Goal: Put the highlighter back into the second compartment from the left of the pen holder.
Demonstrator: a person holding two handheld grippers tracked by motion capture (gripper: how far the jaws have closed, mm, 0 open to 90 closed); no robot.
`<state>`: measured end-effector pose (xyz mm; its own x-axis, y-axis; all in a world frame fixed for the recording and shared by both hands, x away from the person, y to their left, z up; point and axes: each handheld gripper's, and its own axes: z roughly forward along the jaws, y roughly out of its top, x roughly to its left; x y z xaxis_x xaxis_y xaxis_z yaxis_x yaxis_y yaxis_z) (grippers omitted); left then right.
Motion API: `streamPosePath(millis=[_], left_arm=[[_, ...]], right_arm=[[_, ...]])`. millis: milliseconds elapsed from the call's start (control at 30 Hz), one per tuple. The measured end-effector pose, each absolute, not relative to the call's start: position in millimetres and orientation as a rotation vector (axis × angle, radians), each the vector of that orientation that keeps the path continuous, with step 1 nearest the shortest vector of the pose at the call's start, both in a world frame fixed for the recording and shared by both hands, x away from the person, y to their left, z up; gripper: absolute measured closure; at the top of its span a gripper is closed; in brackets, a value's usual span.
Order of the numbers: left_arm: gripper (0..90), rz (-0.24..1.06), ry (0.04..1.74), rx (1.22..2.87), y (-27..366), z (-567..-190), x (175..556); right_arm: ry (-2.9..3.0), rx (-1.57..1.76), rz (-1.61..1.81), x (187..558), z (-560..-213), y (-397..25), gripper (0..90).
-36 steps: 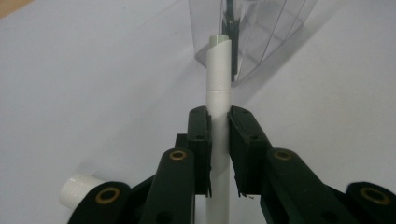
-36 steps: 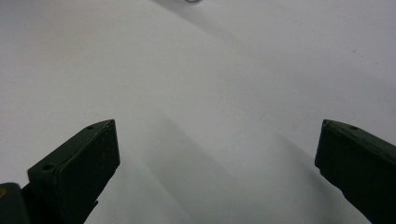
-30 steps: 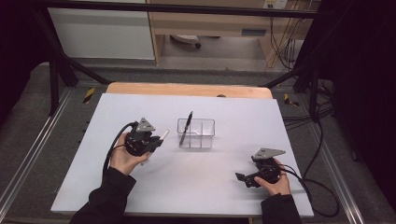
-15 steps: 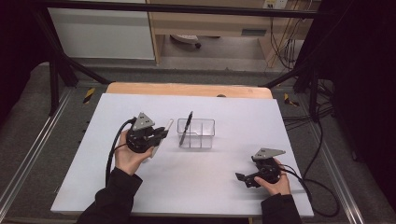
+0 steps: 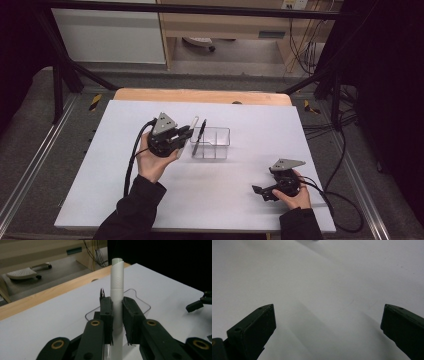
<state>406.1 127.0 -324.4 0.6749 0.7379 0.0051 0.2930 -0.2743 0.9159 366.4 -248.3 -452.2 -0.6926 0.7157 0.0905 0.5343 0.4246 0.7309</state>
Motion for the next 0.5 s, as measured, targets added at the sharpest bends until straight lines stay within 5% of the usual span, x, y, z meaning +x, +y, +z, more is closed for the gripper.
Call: streamPosePath(millis=[500], left_arm=[[78.0,0.548,0.777,1.800,98.8,-311.4,417.8]], right_arm=[[2.444,1.099,1.128,366.0,-451.7,-248.4,0.5]])
